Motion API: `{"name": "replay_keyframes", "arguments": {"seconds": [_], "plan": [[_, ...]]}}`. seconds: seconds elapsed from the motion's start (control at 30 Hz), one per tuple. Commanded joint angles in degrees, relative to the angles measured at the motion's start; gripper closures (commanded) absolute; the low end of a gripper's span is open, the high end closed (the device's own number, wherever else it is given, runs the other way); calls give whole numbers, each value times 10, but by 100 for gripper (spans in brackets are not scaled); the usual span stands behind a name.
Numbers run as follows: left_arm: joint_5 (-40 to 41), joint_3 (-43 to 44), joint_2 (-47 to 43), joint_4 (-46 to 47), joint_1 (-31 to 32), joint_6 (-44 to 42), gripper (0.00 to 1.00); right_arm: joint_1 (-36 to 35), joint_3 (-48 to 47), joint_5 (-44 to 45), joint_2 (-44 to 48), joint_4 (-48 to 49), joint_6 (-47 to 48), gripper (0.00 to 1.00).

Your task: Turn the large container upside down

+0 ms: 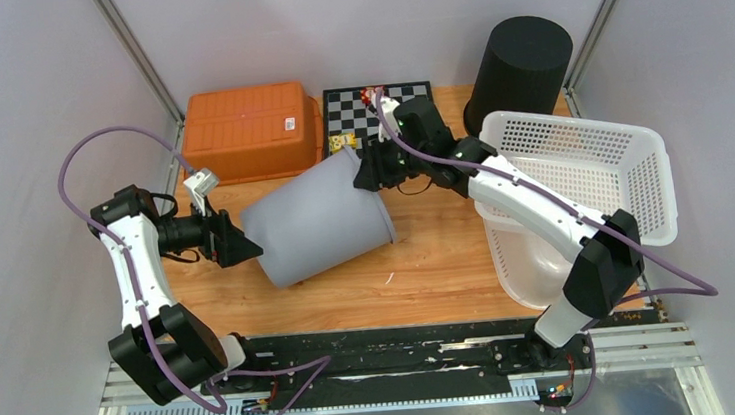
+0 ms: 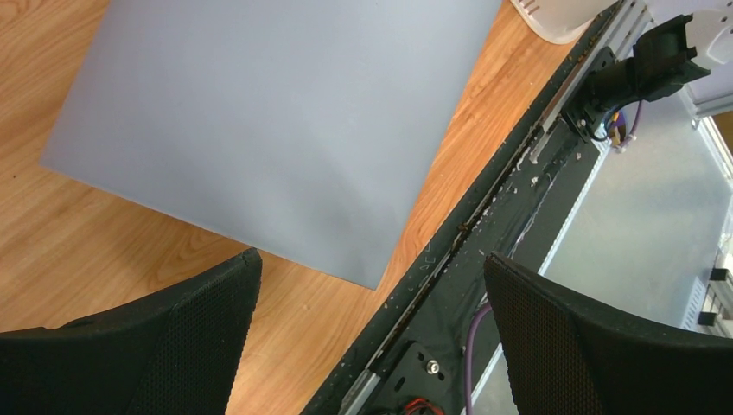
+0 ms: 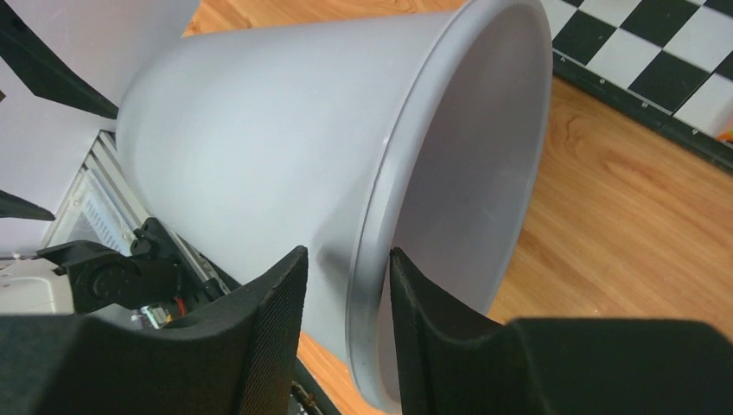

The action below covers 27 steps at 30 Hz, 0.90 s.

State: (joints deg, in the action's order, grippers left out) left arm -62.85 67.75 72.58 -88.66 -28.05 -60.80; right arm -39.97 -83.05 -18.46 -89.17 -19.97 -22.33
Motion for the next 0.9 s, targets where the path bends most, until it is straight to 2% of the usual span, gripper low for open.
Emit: {"name": "replay_keyframes", "arguments": {"seconds": [0.0,0.43,0.63,0.87], "plan": [[-21,10,-2,-1,-1,8,0,2,-36,15,-23,15,30,56],[-6,-3,-4,10,13,2,0,-3,-88,65,-39,-14,53,54],[15,-26,-23,62,22,51,0,-3,-89,64,-53,-24,50,64],[21,-34,-28,108,22,99,0,-3,-82,66,-60,-25,52,69]]}}
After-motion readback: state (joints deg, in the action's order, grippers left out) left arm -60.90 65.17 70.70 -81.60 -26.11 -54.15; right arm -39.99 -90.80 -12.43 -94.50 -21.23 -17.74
